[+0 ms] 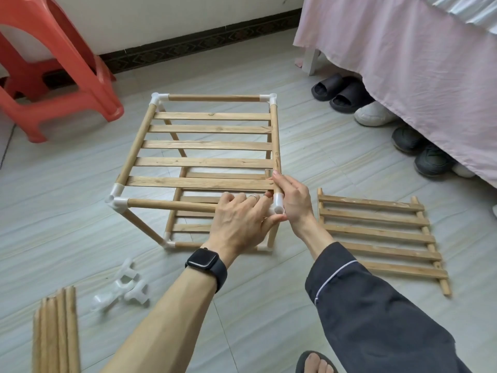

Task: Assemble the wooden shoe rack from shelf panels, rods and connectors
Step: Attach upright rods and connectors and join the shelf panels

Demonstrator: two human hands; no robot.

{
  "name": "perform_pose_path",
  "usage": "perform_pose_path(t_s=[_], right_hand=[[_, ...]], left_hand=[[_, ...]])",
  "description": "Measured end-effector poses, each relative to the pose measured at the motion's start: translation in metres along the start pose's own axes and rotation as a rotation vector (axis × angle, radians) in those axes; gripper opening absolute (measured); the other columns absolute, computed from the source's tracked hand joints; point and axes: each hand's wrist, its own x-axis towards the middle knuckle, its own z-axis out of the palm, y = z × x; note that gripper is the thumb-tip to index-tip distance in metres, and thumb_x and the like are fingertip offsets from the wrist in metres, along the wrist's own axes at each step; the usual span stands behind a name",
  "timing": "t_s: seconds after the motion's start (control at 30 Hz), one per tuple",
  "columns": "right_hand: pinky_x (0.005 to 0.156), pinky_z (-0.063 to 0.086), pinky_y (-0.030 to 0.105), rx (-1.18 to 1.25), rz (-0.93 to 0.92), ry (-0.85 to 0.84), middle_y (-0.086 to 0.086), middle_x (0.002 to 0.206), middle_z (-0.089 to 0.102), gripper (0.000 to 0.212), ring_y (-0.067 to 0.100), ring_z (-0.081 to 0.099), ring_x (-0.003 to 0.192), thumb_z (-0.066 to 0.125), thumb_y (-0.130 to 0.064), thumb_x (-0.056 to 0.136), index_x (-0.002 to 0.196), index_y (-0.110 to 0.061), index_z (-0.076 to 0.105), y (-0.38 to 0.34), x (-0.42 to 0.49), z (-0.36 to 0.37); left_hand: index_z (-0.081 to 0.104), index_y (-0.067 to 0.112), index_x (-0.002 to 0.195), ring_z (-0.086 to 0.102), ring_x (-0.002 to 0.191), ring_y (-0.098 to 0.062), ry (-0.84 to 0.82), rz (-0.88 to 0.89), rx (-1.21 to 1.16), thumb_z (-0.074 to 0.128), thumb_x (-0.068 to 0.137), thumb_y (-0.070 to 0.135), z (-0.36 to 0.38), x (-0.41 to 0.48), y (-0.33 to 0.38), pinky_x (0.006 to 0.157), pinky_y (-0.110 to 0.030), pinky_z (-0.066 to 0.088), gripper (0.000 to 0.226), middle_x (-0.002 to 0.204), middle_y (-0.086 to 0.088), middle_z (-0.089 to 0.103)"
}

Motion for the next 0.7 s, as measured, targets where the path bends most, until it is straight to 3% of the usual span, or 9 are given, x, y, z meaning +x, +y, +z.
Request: perform_pose_path(t_s=[0.07,0.13,0.23,0.3,0.37,0.5,0.6,0.7], right_hand=[[0.081,0.053,0.036,-0.27,-0.025,-0.027,0.013,0.092,0.071,0.045,0.014,0.068,0.086,0.058,-0.046,0.1,0.1,-0.003,0.071,-0.003,-0.002,-0.005],[0.094,0.052,0.038,-0.574,-0.161,0.049,0.006,0.115,0.068,0.046,0.018,0.063,0.107,0.05,-0.053,0.102,0.119,-0.014,0.067,-0.002,-0.009,-0.01],[0.108,0.039,0.034,-0.876,-0.679,0.17,0.007,0.141,0.052,0.061,0.022,0.048,0.13,0.047,-0.057,0.098,0.139,-0.012,0.053,-0.005,-0.035,-0.009],[0.118,0.029,0.04,-1.192,-0.849,-0.025,0.009,0.148,0.049,0.077,0.025,0.04,0.139,0.05,-0.064,0.091,0.144,-0.008,0.049,-0.003,-0.045,0.002],[0.124,0.015,0.046,-1.528,-0.809,-0.226,0.011,0.155,0.04,0.088,0.027,0.032,0.146,0.057,-0.063,0.087,0.152,-0.007,0.037,-0.003,-0.046,0.018],[0.126,0.01,0.047,-1.685,-0.759,-0.325,0.012,0.15,0.042,0.085,0.029,0.038,0.14,0.063,-0.04,0.086,0.155,-0.007,0.025,-0.018,-0.026,0.033],[0.12,0.023,0.04,-1.675,-0.73,-0.319,0.009,0.131,0.059,0.07,0.029,0.053,0.121,0.063,-0.033,0.079,0.142,-0.009,0.042,-0.024,-0.015,0.034],[0.103,0.036,0.034,-1.647,-0.736,-0.3,0.007,0.11,0.068,0.05,0.027,0.059,0.099,0.061,-0.029,0.075,0.122,-0.013,0.055,-0.025,-0.009,0.035]], left_hand=[[0.064,0.013,0.09,0.059,0.069,-0.026,-0.016,0.034,-0.032,0.048,0.094,0.066,-0.003,0.0,-0.009,0.063,-0.039,0.046,0.055,0.077,-0.001,0.063],[0.061,0.011,0.108,0.061,0.087,-0.029,-0.082,0.013,-0.093,0.064,0.086,0.063,-0.007,-0.003,-0.023,0.073,-0.041,0.052,0.056,0.102,-0.007,0.065],[0.036,0.017,0.141,0.046,0.125,-0.029,-0.295,-0.142,-0.069,0.077,0.078,0.047,-0.012,-0.005,-0.05,0.102,-0.045,0.042,0.081,0.141,-0.007,0.05],[0.031,0.019,0.147,0.039,0.136,-0.025,-0.413,-0.196,0.006,0.068,0.079,0.044,-0.013,-0.002,-0.064,0.112,-0.041,0.032,0.082,0.146,-0.002,0.047],[0.033,0.02,0.149,0.04,0.137,-0.022,-0.472,-0.196,0.048,0.062,0.079,0.041,-0.014,0.003,-0.073,0.115,-0.038,0.028,0.079,0.143,0.0,0.051],[0.043,0.021,0.141,0.051,0.125,-0.024,-0.473,-0.198,0.051,0.062,0.075,0.036,-0.017,0.005,-0.077,0.111,-0.037,0.034,0.07,0.127,-0.001,0.062],[0.053,0.018,0.131,0.058,0.113,-0.027,-0.42,-0.198,0.044,0.066,0.071,0.033,-0.016,0.005,-0.077,0.104,-0.038,0.041,0.063,0.113,-0.002,0.067],[0.058,0.018,0.119,0.06,0.104,-0.027,-0.365,-0.2,0.028,0.068,0.07,0.032,-0.013,0.005,-0.078,0.098,-0.038,0.045,0.052,0.101,-0.002,0.069]])
